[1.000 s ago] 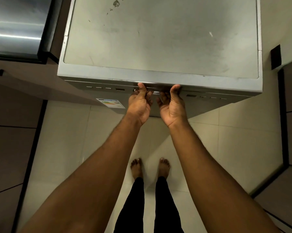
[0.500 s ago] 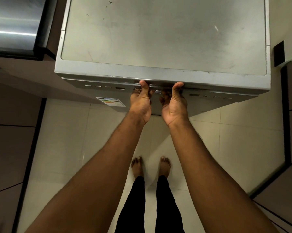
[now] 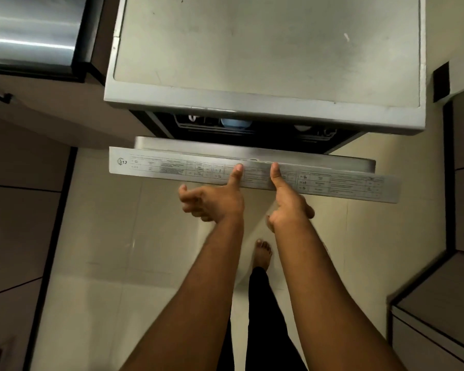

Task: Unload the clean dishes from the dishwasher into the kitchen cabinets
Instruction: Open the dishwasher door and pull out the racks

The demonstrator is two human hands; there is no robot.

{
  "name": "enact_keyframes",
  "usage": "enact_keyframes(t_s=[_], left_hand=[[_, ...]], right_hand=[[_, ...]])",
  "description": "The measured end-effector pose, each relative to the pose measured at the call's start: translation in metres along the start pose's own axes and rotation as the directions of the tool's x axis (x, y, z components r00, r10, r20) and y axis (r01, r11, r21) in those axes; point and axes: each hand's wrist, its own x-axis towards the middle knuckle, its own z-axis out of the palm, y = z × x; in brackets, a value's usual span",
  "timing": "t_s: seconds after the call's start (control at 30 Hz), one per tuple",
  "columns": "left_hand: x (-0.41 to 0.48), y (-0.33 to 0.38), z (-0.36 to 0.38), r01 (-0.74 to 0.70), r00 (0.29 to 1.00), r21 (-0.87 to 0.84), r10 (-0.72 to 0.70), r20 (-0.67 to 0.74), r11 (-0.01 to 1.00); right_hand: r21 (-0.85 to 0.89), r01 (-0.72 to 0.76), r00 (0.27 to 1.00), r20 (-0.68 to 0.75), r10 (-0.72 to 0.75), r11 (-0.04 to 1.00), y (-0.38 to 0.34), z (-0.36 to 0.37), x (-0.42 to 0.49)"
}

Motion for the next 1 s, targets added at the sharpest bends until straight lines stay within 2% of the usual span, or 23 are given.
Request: enact_keyframes(t_s=[0.03, 0.07, 0.13, 0.2, 0.23, 0.27, 0.3, 0.33, 0.4, 0.47, 0.53, 0.67, 0.8, 0.9, 1.0], left_hand=[[0.000, -0.008, -0.008, -0.173, 0.983, 0.114, 0.179, -0.043, 0.978], [0.002, -0.019, -0.015, -0.365, 0.921, 0.245, 0.387, -0.044, 0.898], [0.012, -0.035, -0.030, -0.667, 0.693, 0.451, 0.716, 0.085, 0.592], [0.027, -0.043, -0.040, -0.843, 0.455, 0.451, 0.838, 0.302, 0.295], [0.033, -0.044, -0.043, -0.897, 0.368, 0.387, 0.844, 0.391, 0.212], [0.039, -0.045, -0.047, -0.934, 0.306, 0.313, 0.839, 0.449, 0.173], [0.043, -0.045, -0.049, -0.953, 0.277, 0.249, 0.830, 0.485, 0.173], [0.045, -0.045, -0.051, -0.961, 0.267, 0.205, 0.818, 0.509, 0.186], [0.049, -0.047, -0.053, -0.964, 0.261, 0.183, 0.799, 0.541, 0.191], [0.050, -0.052, -0.055, -0.966, 0.252, 0.190, 0.793, 0.555, 0.174], [0.044, -0.060, -0.059, -0.965, 0.251, 0.213, 0.789, 0.561, 0.155], [0.037, -0.085, -0.065, -0.949, 0.297, 0.267, 0.772, 0.562, 0.170], [0.031, -0.105, -0.078, -0.939, 0.333, 0.278, 0.736, 0.590, 0.201], [0.020, -0.114, -0.089, -0.910, 0.408, 0.356, 0.613, 0.676, 0.214], [0.011, -0.124, -0.094, -0.887, 0.448, 0.445, 0.466, 0.763, 0.122]], right_hand=[[-0.050, 0.033, 0.998, -0.049, -0.035, 0.998, 0.005, -0.006, -0.002], [-0.133, 0.108, 0.984, -0.124, -0.125, 0.985, 0.011, -0.011, -0.002], [-0.341, 0.307, 0.882, -0.248, -0.400, 0.889, 0.024, -0.017, -0.002], [-0.518, 0.476, 0.716, -0.240, -0.655, 0.711, 0.039, -0.023, 0.002], [-0.571, 0.534, 0.641, -0.208, -0.739, 0.624, 0.045, -0.025, 0.004], [-0.616, 0.576, 0.568, -0.172, -0.805, 0.537, 0.050, -0.028, 0.005], [-0.664, 0.601, 0.492, -0.131, -0.861, 0.445, 0.052, -0.030, 0.007], [-0.710, 0.610, 0.425, -0.081, -0.902, 0.351, 0.054, -0.034, 0.009], [-0.769, 0.616, 0.335, 0.057, -0.941, 0.173, 0.058, -0.039, 0.016], [-0.768, 0.640, 0.269, 0.200, -0.942, 0.020, 0.064, -0.043, 0.023], [-0.756, 0.652, 0.231, 0.281, -0.931, -0.066, 0.072, -0.048, 0.026], [-0.712, 0.692, 0.232, 0.378, -0.896, -0.121, 0.090, -0.059, 0.030], [-0.666, 0.737, 0.250, 0.429, -0.868, -0.116, 0.111, -0.074, 0.034], [-0.656, 0.745, 0.285, 0.477, -0.831, -0.120, 0.129, -0.088, 0.038], [-0.647, 0.749, 0.310, 0.534, -0.787, -0.144, 0.148, -0.103, 0.046]])
